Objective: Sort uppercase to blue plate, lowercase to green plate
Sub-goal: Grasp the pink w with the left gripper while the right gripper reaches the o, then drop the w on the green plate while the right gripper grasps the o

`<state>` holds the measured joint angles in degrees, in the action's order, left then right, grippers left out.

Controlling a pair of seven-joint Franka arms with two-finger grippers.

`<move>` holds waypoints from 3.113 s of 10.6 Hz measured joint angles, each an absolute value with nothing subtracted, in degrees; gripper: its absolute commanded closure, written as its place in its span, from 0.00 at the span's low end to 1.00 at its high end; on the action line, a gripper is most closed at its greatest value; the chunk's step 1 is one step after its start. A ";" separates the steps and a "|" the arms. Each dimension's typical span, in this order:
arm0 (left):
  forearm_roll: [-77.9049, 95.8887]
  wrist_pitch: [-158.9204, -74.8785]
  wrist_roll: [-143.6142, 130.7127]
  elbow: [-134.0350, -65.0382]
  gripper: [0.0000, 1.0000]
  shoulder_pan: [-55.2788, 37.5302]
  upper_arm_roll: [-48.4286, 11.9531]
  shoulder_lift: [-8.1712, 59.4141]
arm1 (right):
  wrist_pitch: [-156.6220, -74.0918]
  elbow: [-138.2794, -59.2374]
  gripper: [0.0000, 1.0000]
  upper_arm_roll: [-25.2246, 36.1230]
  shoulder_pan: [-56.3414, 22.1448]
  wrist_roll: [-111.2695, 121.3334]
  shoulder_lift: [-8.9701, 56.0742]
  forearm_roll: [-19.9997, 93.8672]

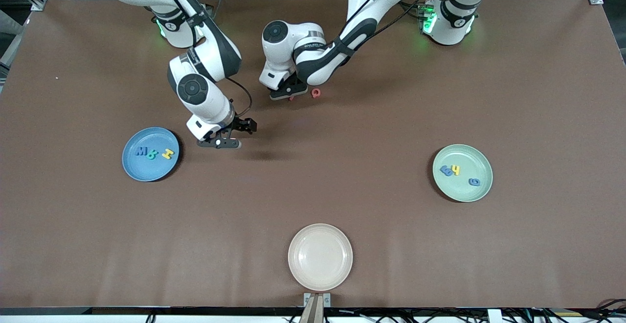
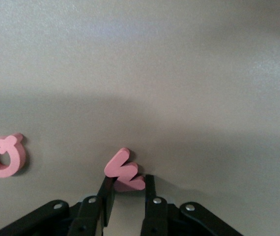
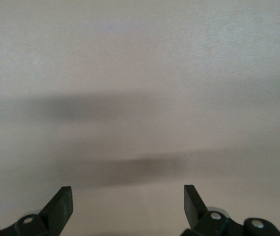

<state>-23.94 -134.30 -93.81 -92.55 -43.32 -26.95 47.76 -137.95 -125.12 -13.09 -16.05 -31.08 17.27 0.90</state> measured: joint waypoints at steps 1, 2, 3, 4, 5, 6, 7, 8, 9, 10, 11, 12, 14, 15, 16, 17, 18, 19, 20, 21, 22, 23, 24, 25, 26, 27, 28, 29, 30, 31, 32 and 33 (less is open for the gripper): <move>-24.56 -133.68 -93.81 -92.56 1.00 -42.73 -26.49 47.44 | -138.21 -125.12 0.00 -13.23 -16.24 -31.49 17.27 0.90; -25.15 -132.72 -93.70 -92.57 1.00 -41.44 -26.45 46.85 | -138.35 -125.12 0.00 -13.27 -16.25 -31.59 17.27 0.89; -25.41 -131.75 -93.15 -92.59 1.00 -39.80 -26.69 45.96 | -138.74 -125.13 0.00 -13.27 -16.25 -31.60 17.27 0.88; -25.48 -130.68 -91.87 -92.60 1.00 -37.75 -27.44 44.85 | -139.28 -125.14 0.00 -13.33 -16.25 -31.60 17.29 0.87; -25.51 -129.26 -89.93 -92.61 1.00 -35.30 -28.63 43.53 | -140.38 -125.20 0.00 -13.48 -16.28 -31.60 17.36 0.87; -25.52 -127.69 -87.38 -92.67 1.00 -32.25 -30.04 41.93 | -141.92 -125.29 0.00 -13.86 -16.63 -32.38 17.46 0.87; -25.53 -126.51 -84.33 -92.97 1.00 -28.20 -32.02 40.27 | -143.23 -125.36 0.00 -14.21 -17.84 -34.63 17.60 0.86; -25.56 -125.36 -80.53 -93.54 1.00 -22.74 -34.73 38.68 | -144.03 -125.43 0.00 -14.85 -19.23 -37.52 17.81 0.83; -25.59 -123.95 -76.29 -94.09 1.00 -17.12 -37.14 37.46 | -144.62 -125.49 0.00 -15.70 -20.46 -40.75 18.00 0.77; -25.61 -122.53 -71.36 -94.51 1.00 -11.46 -39.02 36.63 | -144.93 -125.49 0.00 -16.14 -22.24 -45.39 18.22 -0.33; -25.63 -121.71 -66.28 -94.80 1.00 -6.73 -39.80 36.11 | -145.11 -125.39 0.00 -16.35 -24.08 -51.78 18.51 -4.09; -25.65 -121.11 -60.87 -94.94 1.00 -2.72 -40.10 35.92 | -145.22 -125.21 0.00 -16.54 -25.63 -59.83 18.90 -9.53; -25.66 -120.59 -50.21 -95.38 1.00 4.71 -40.18 35.91 | -145.25 -124.23 0.01 -17.61 -28.20 -72.41 20.51 -15.71; -25.67 -120.48 -45.61 -95.94 1.00 8.07 -40.13 35.91 | -145.25 -123.40 0.01 -18.39 -29.06 -75.67 21.48 -16.16; -25.67 -120.43 -41.22 -96.74 1.00 11.26 -40.05 35.92 | -145.25 -122.57 0.02 -19.14 -29.78 -78.30 22.38 -16.19; -25.67 -120.41 -36.78 -97.44 1.00 14.28 -39.88 35.92 | -145.28 -121.69 0.02 -20.07 -30.46 -81.22 23.41 -16.22; -25.69 -120.36 -32.15 -97.94 1.00 16.88 -39.15 35.94 | -145.29 -120.68 0.02 -20.59 -31.63 -84.13 24.58 -16.32; -25.69 -120.36 -27.66 -98.20 1.00 18.33 -37.07 35.97 | -145.32 -119.75 0.02 -20.81 -33.13 -86.59 25.93 -16.83; -25.69 -120.36 -24.22 -98.39 1.00 18.94 -34.77 36.02 | -145.38 -119.05 0.02 -20.88 -34.52 -88.87 27.37 -17.86; -25.69 -120.36 -22.52 -98.66 1.00 19.07 -33.04 36.17 | -145.56 -118.54 0.02 -20.90 -35.62 -91.78 28.62 -19.68; -25.69 -120.36 -22.09 -99.22 1.00 19.04 -31.79 36.41 | -145.63 -118.05 0.03 -21.04 -36.25 -95.01 29.59 -21.89; -25.69 -120.37 -22.07 -99.63 1.00 18.99 -31.12 36.76 | -145.65 -117.69 0.07 -21.53 -36.57 -97.73 30.29 -23.68; -25.58 -120.37 -22.07 -99.81 0.98 18.94 -30.78 37.12 | -145.65 -117.49 0.10 -21.94 -36.83 -99.34 30.81 -24.67; -25.36 -120.37 -22.08 -99.92 0.96 18.81 -30.57 37.48 | -145.66 -117.43 0.10 -22.17 -37.14 -99.90 31.09 -24.97; -25.16 -120.37 -22.10 -100.07 0.95 18.61 -30.41 37.67 | -145.85 -117.36 0.14 -22.45 -37.47 -100.42 31.39 -24.99; -25.08 -120.37 -22.19 -100.53 0.92 18.46 -30.26 37.68 | -146.89 -117.28 0.14 -22.65 -37.87 -101.44 31.82 -25.19; -25.05 -120.37 -22.26 -101.14 0.91 18.37 -30.11 37.69 | -148.45 -117.24 0.17 -22.68 -38.32 -102.73 32.32 -25.82; -25.02 -120.37 -22.30 -101.73 0.58 18.27 -29.90 37.69 | -149.26 -117.19 0.17 -22.68 -38.64 -103.69 32.71 -26.44; -25.02 -120.37 -22.31 -102.14 0.43 18.25 -29.70 37.69 | -149.52 -117.06 0.17 -22.68 -38.75 -104.22 32.99 -26.90; -25.01 -120.37 -22.31 -102.20 0.19 18.25 -29.56 37.65 | -149.57 -116.88 0.23 -22.68 -38.76 -104.28 33.18 -27.05; -24.83 -120.38 -22.31 -102.12 0.00 18.26 -29.53 37.49 | -149.57 -116.80 0.28 -22.68 -38.76 -104.29 33.27 -27.32; -24.35 -120.42 -22.31 -101.98 0.00 18.21 -29.54 37.10 | -149.57 -116.79 0.28 -22.68 -38.76 -104.32 33.34 -27.71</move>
